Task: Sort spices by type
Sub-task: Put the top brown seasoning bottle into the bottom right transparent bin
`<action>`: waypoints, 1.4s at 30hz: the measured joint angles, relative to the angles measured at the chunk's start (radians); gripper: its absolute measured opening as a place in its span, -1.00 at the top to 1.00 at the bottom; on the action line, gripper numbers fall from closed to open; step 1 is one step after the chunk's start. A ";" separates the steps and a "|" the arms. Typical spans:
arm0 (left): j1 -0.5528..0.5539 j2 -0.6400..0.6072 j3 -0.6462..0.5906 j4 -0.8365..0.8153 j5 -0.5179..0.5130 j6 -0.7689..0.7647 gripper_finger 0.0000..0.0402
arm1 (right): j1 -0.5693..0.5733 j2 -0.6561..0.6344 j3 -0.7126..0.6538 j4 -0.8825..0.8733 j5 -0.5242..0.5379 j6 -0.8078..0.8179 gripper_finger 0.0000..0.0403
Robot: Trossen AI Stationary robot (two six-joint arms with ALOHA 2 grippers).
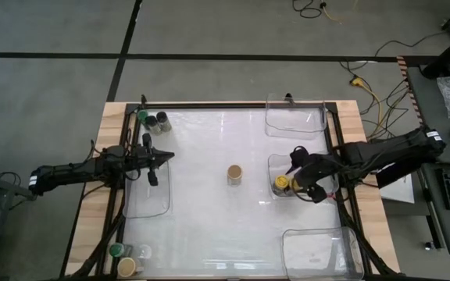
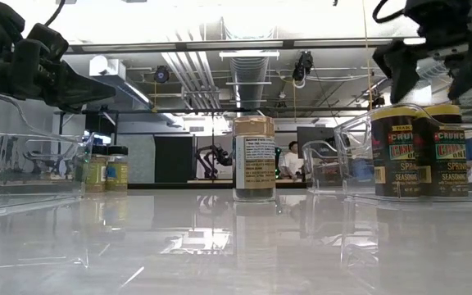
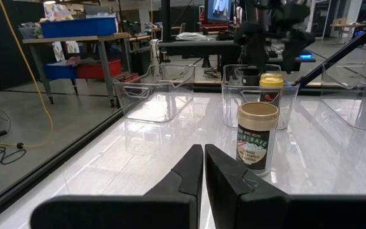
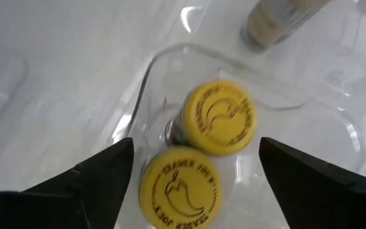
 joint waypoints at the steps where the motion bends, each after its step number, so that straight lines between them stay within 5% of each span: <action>1: 0.000 0.000 0.000 0.000 0.000 0.000 0.99 | 0.000 0.000 0.013 0.002 0.000 0.010 -0.67; 10: 0.000 0.000 0.000 0.000 0.000 0.000 0.99 | 0.000 0.037 0.124 0.043 0.000 0.084 -0.77; 19: 0.000 0.000 0.000 0.000 0.000 0.000 0.99 | 0.000 0.218 0.197 0.183 0.012 0.184 -0.77; 28: 0.000 0.000 0.000 0.000 0.000 0.000 0.99 | -0.002 0.478 0.358 0.260 0.251 0.334 -0.77; 37: 0.000 0.000 0.000 0.000 0.000 0.000 0.99 | -0.021 0.715 0.548 0.253 0.273 0.610 -0.77; 42: 0.000 0.000 0.000 0.000 0.000 0.000 0.99 | -0.019 0.769 0.614 0.153 0.405 0.616 -0.77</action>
